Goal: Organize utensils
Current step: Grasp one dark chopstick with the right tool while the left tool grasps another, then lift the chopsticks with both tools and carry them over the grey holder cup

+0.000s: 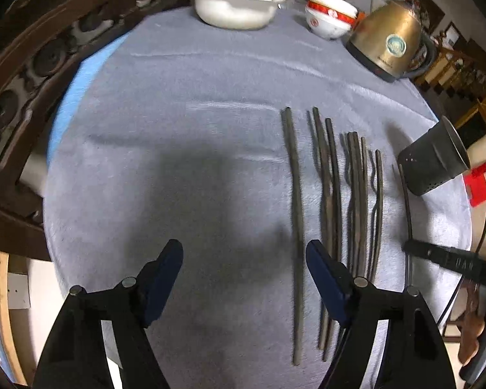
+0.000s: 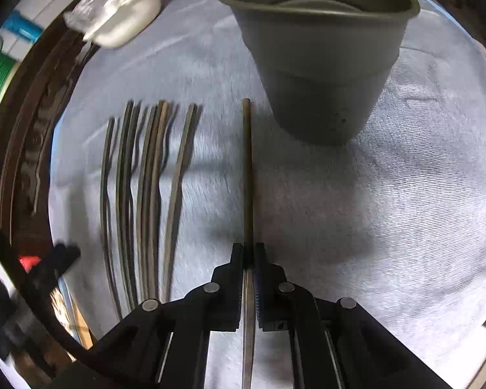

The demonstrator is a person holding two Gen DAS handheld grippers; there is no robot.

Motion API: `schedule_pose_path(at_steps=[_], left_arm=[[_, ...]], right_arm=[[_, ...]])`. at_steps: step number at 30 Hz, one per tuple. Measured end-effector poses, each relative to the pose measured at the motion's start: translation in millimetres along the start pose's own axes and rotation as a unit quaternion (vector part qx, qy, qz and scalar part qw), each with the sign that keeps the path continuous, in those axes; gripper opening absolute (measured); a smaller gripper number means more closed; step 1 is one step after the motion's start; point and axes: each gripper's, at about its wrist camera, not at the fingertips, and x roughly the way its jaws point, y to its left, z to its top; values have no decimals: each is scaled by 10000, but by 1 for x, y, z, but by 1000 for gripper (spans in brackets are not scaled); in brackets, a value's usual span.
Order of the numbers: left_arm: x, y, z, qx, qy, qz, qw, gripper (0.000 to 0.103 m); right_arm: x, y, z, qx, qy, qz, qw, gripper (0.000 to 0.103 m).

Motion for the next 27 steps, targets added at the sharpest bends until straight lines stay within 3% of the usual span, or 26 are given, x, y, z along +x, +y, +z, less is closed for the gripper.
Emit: schedule_pose_path(at_steps=[8,10,14,15,21,27], left_arm=[[35,-26,44,186,894,204,9956,61],[46,-32,48,200,1135,175,9932,51],[55,-43,53,388,1257,406,9905,16],[57,-44,53,397,1360,280,9895,6],[58,-43,38,689,1688,78,9832,5],[64,-41,38,804,1942,80,9776,6]], right_arm=[[-2,-14,-1,-224,121,181,9995,8],[-2,-12,0,-263,125,203,9994,8],[-6,-19,0,-288,125,308,9990,8],[-7,-20,0,-288,131,346,9989,8],[-4,-21,8,-499,369,310,9976,9],[1,-8,24,-801,878,-16,9929,9]])
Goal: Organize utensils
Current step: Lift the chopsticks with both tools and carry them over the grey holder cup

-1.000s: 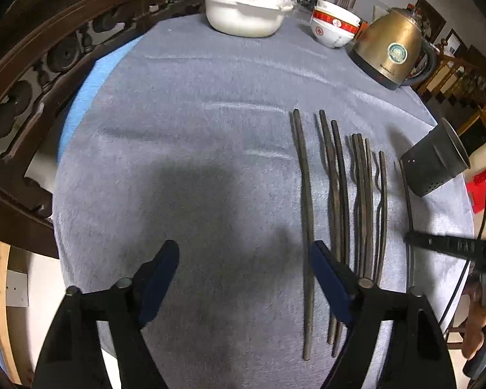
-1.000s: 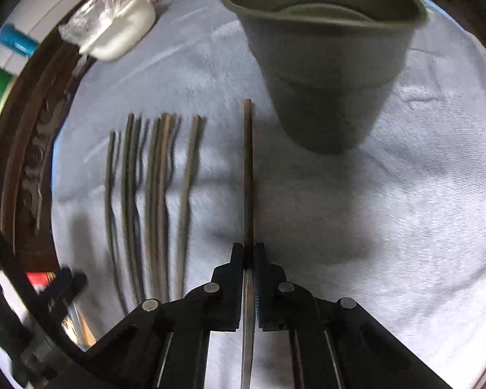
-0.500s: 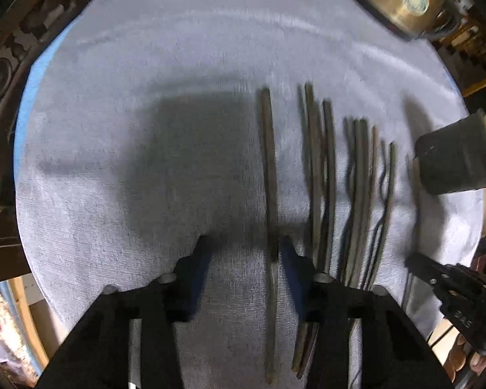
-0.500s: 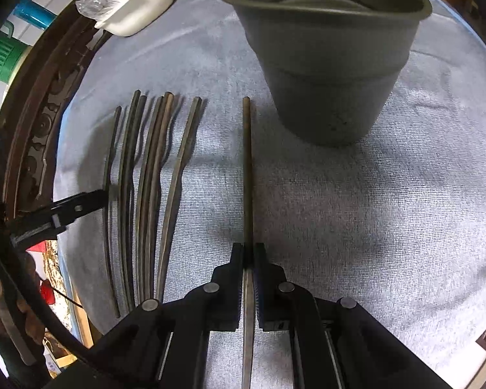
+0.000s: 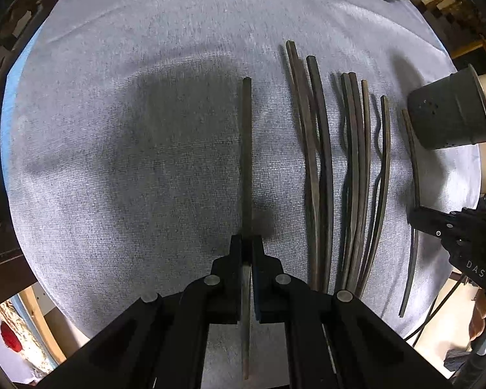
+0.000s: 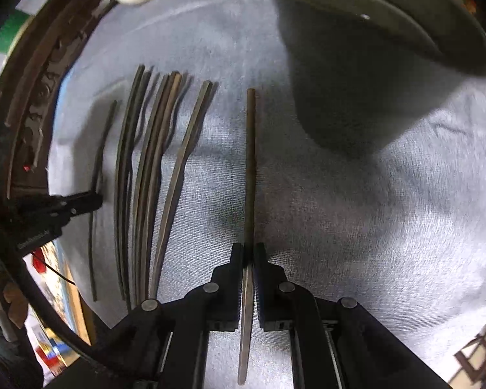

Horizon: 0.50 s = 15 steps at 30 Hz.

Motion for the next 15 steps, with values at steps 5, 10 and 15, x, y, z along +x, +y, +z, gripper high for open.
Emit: schedule_pose_path(at_steps=[5,10,15], left_arm=[[5,-19,12,277,-80,277,9992,6],[0,-14,4,134,-423,-39,9990,5],[-49,1,-24,-246,-1636,-380,9855,5]], right_arm=[[1,18,9,-219,276,-445,9984,10],[-4,34,1,-392,27,-618,9973,7],[-50,39,-42,-46,-1336,184,9909,7]])
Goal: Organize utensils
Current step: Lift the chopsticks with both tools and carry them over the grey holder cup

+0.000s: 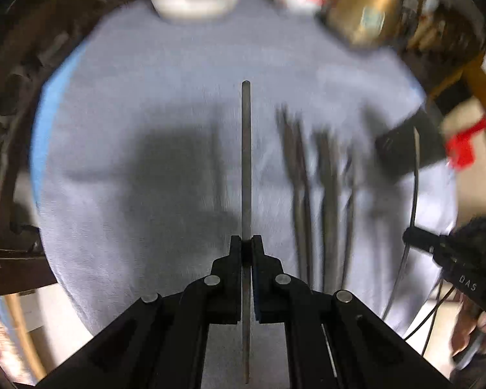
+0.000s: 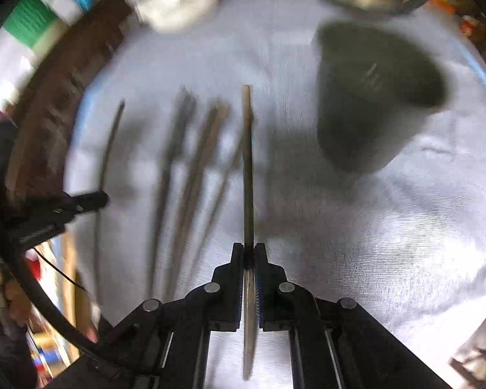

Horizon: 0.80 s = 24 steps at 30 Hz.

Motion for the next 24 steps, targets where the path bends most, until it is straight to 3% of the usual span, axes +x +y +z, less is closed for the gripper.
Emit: schedule_pose_path(at_steps=[2,5,8,10,12,17,21,24], left_arm=[[-19,2,-5,-187,-608,68,9980,5],[-39,1,-10,-429,-1575,77,9866,5],[-41,-4,-16,-563,-2283,98,9719,5],[-36,-9,-19,-554,-2651,238,9623,5],[-36,-9,-22,-527,-2960,355,9531,5],[-40,1,-19,-530,-3466,710,9338,5],[-33,5,-26,-500,-3426,784,9349,5],[-39,9,-39,-468,-3605,831,9279,6]], right_arm=[[-34,-8,-12,323,-829,218,9958,7],[-73,-24,-30,735,-2015,-22,9767,7],[-89,-36,-44,957,-2900,-350,9516,7],[-85,-38,-51,982,-3239,-601,9391,7],[-84,-39,-57,982,-3535,-876,9262,7],[-75,-33,-64,853,-3912,-1309,9070,7],[-72,-40,-71,682,-3976,-1469,9032,7],[-71,-33,-79,520,-4018,-1521,9015,7]])
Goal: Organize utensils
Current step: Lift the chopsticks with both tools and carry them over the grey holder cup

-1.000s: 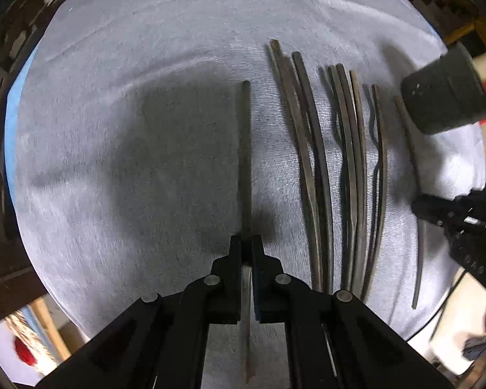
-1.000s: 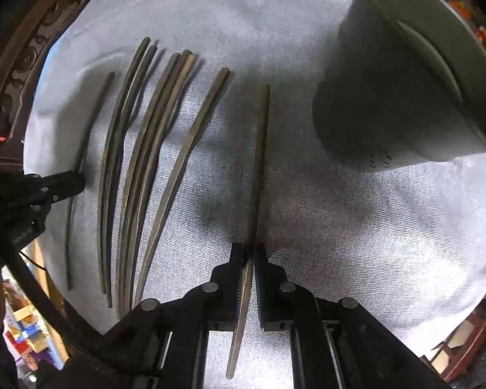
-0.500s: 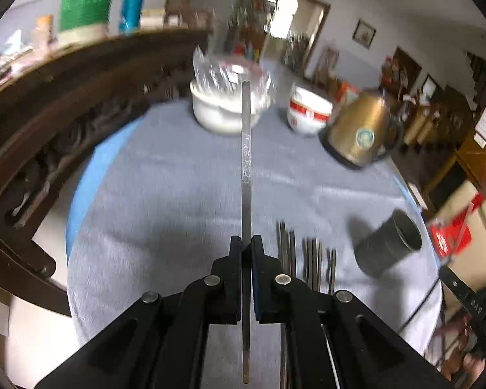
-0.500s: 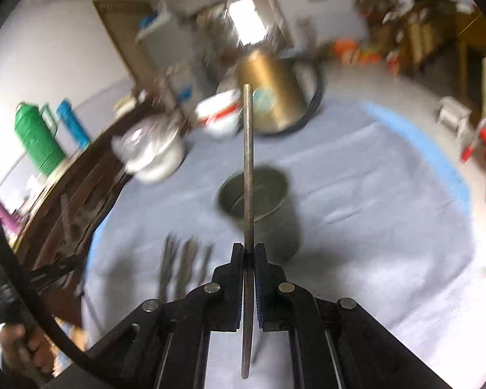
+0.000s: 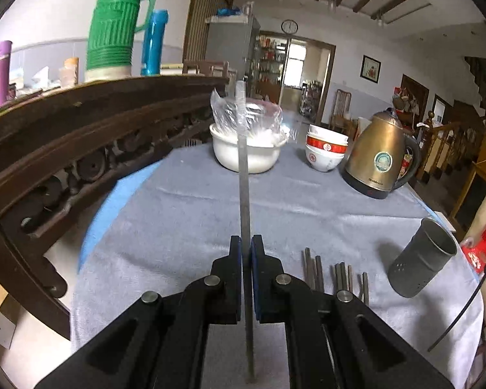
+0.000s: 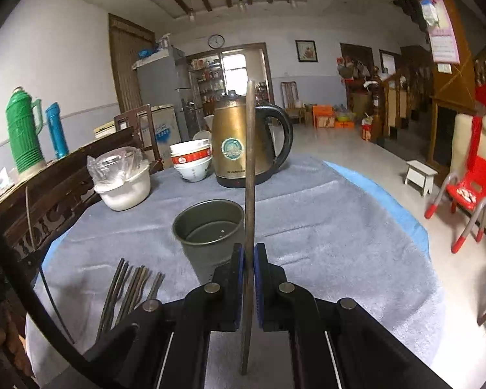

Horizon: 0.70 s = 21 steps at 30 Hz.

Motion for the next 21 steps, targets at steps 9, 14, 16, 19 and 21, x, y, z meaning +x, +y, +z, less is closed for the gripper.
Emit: schedule_pose_path(at_steps=[9,14,16,19,21], left_arm=[[-45,11,-9,24,-38,-334,9994,6],[-62,11,-14,72,9,-503,9987,6],[-64,11,-15,73,24,-534,9985,6],[-61,11,-11,20,94,-589,9982,6],[-59,12,-7,-52,141,-650,9978,6]], right_arm=[[-27,-2,-10,-68,-41,63,9999,7],[-36,-7,-13,30,9,99,9999,7],[-38,-10,-14,104,27,126,9999,7],[-35,-14,-12,216,70,176,9996,7],[-30,-19,-9,384,136,293,9987,7]])
